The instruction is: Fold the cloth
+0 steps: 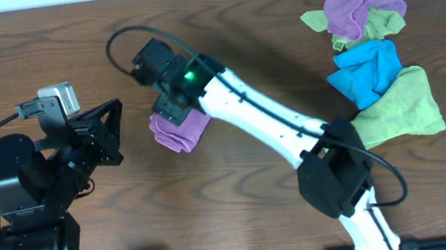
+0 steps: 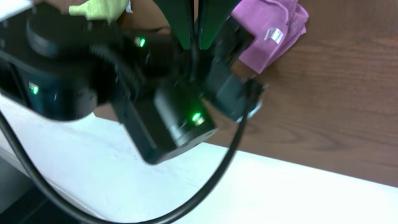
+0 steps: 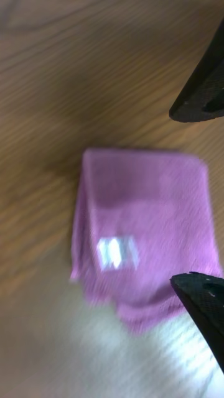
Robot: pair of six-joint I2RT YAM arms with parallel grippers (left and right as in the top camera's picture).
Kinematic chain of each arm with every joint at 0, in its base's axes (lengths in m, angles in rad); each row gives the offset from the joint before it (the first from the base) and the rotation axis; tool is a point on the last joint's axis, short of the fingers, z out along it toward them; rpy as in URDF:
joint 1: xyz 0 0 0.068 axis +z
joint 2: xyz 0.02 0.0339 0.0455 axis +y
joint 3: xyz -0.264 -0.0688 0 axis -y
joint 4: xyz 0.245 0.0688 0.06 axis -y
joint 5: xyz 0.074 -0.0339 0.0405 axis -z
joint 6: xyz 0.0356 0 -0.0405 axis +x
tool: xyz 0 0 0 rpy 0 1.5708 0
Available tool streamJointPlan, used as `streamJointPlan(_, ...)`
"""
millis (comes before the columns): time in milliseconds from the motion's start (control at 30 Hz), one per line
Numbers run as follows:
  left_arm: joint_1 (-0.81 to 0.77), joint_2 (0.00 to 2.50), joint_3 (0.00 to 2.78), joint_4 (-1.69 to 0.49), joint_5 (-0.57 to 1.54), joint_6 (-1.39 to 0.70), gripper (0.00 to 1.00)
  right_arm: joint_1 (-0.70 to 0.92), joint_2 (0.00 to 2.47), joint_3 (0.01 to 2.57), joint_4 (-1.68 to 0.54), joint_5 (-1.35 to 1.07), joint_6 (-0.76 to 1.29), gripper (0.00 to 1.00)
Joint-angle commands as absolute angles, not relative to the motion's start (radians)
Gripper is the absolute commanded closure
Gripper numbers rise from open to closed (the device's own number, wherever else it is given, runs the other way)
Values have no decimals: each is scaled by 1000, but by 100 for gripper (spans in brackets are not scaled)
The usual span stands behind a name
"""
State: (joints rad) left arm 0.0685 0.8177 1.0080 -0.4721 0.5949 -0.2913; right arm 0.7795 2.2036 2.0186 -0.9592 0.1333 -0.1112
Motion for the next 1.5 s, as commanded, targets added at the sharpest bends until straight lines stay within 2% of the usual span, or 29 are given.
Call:
streamJointPlan(0, 73, 813, 1012, -494, 563, -290, 94, 703, 2161, 2061, -990, 174, -94, 22)
streamJointPlan(67, 73, 814, 1011, -537, 500, -262, 94, 646, 2136, 2072, -1018, 138, -76, 23)
streamJointPlan(267, 72, 877, 980, -677, 439, -178, 94, 481, 1975, 2074, -1131, 70, -76, 12)
streamJointPlan(367, 72, 951, 928, -674, 474, -180, 76, 403, 1880, 2074, -1179, 44, -76, 10)
streamJointPlan(433, 72, 1023, 875, -644, 536, -207, 75, 329, 1802, 2074, -1230, -23, -93, 11)
streamJointPlan(533, 72, 1094, 804, -599, 583, -246, 72, 256, 1713, 2069, -1288, -51, -99, 2)
streamJointPlan(733, 72, 1118, 583, -337, 633, -364, 56, 233, 1461, 1914, -1304, -39, -110, 1)
streamJointPlan(967, 72, 1156, 443, -145, 520, -402, 33, 197, 957, 1338, -1151, 47, -109, 1)
streamJointPlan(1133, 71, 1292, 437, 62, 521, -456, 26, 161, 687, 1055, -1110, -33, 15, 1)
streamJointPlan(1300, 60, 1455, 437, 264, 549, -551, 23, 161, 622, 1027, -1153, -60, 66, 1)
streamJointPlan(1467, 17, 1580, 437, 375, 551, -622, 22, 161, 624, 1027, -1192, -61, 67, 1)
